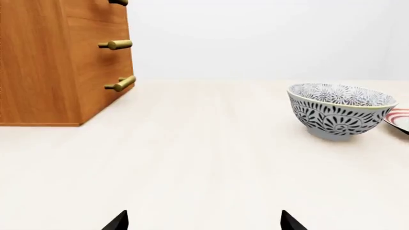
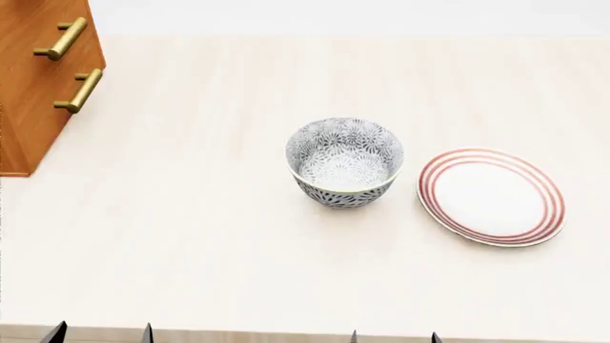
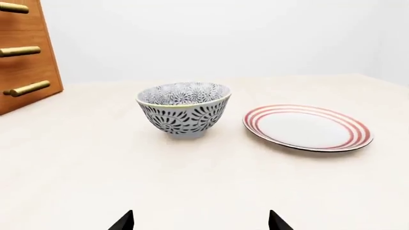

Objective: Put the bowl on top of the cabinet.

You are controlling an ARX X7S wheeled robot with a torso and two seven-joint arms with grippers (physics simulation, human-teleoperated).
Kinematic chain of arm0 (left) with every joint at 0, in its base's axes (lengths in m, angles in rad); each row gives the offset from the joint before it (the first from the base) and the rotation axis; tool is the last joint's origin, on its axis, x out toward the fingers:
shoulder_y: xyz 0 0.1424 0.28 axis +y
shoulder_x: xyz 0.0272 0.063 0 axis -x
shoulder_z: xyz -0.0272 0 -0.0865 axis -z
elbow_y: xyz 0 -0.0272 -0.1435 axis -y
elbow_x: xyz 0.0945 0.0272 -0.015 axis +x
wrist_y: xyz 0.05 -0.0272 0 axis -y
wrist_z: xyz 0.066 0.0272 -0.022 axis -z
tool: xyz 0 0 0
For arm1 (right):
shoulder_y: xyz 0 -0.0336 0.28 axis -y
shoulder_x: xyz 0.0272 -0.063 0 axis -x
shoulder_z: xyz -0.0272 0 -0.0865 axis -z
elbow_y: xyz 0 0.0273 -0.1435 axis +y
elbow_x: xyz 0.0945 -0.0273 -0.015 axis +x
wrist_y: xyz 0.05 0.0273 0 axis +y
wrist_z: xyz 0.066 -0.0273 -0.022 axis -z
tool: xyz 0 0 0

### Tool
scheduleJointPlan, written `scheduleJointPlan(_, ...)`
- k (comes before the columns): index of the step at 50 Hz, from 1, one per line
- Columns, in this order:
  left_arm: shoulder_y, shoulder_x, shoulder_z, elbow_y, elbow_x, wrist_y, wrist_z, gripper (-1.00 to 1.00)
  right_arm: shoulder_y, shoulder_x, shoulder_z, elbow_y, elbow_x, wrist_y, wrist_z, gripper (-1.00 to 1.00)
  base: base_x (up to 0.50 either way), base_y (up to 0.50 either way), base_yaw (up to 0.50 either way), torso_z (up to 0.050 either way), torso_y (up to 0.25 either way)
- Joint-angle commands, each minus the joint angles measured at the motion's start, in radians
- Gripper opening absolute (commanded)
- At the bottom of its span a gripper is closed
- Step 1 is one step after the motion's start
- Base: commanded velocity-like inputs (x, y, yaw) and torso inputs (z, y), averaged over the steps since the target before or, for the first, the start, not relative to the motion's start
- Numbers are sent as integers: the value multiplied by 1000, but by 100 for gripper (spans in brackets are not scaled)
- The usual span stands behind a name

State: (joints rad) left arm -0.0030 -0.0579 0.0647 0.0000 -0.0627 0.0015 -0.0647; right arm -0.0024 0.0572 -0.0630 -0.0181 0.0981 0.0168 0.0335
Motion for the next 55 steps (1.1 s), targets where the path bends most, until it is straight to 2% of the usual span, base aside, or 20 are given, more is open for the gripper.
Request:
scheduleJointPlan(1,0,-18,20,1,-17,2,-21,100,1,13,-12,-1,28,-8,23,100,0,188,0,0,0)
scheduleJointPlan(43,-8,-60,68,-5,-62,12,-71,100,6,57,-75,10,63,-34,63,100,0,218,0,0,0)
scheduleJointPlan(55,-15,-69,80,-13,-72,11,-79,100,21,58,-66,-9,106,37,97,100,0,28,0,0,0)
